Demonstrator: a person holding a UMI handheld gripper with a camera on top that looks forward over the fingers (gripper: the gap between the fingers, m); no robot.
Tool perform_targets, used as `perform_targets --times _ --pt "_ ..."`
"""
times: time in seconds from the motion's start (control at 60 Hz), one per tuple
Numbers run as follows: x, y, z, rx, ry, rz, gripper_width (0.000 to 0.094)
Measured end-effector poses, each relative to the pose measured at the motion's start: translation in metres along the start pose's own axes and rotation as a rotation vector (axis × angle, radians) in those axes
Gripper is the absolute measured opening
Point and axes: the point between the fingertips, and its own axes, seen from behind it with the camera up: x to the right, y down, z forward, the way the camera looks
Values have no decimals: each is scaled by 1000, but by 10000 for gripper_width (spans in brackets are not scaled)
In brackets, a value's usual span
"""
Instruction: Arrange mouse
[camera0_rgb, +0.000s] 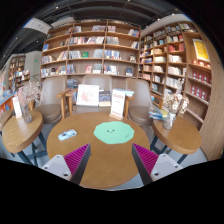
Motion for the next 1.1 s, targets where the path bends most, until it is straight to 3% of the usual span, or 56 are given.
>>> perform_targets --times 0.65,1.1 --pt "-201 59 54 -121 -209 -44 857" --pt "-269 77 146 -173 -197 -4 851"
